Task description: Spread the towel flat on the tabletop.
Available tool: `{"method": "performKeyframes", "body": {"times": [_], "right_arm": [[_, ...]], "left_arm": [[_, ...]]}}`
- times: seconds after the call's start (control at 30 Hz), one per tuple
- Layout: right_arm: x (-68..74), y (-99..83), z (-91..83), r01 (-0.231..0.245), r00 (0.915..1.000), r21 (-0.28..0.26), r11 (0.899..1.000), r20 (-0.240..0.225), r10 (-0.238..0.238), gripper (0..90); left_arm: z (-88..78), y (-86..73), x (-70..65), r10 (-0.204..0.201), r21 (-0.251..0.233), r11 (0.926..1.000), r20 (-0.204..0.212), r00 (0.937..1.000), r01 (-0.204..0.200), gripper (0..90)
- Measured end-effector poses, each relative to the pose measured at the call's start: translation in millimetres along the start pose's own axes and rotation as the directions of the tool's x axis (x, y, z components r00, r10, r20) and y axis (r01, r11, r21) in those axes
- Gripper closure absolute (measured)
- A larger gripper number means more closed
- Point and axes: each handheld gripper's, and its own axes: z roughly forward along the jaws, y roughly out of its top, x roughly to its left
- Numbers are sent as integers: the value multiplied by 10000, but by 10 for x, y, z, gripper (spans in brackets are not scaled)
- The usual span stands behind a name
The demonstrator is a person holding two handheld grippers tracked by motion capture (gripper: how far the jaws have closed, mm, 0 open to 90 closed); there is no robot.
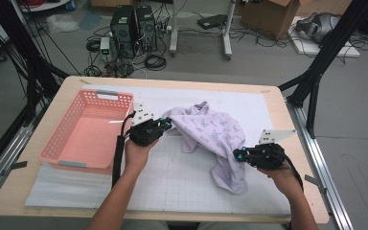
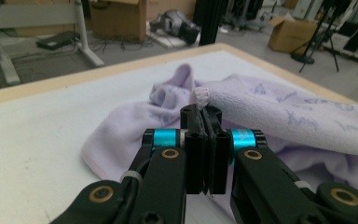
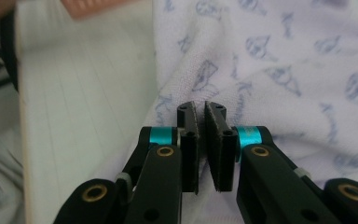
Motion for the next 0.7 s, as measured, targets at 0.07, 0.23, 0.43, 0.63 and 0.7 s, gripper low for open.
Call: {"method": "performKeyframes", "body": {"times": [0.07,0.23,0.43,0.63,0.7], "right_arm": [[-19,64,-39,55,9988,-425,9991,490,-34,840],[-194,198,74,39,9552,-701,9975,2953,170,842],[-469,302,375,-160,8747,-310,9994,4837,290,848],[-707,252,534,-1240,7815,-165,9922,6145,1078,841],[-727,215,522,-1574,7805,-375,9868,6075,1476,758]], "left_arm": [[18,18,21,-49,18,10000,-151,9999,50,879],[196,-40,92,-97,500,9987,-586,9982,126,879],[437,-177,135,-478,979,9935,-1115,9926,588,829],[538,-251,-46,-45,1609,9870,-12,10000,46,478],[523,-287,-119,291,1639,9859,336,9990,-342,471]]}}
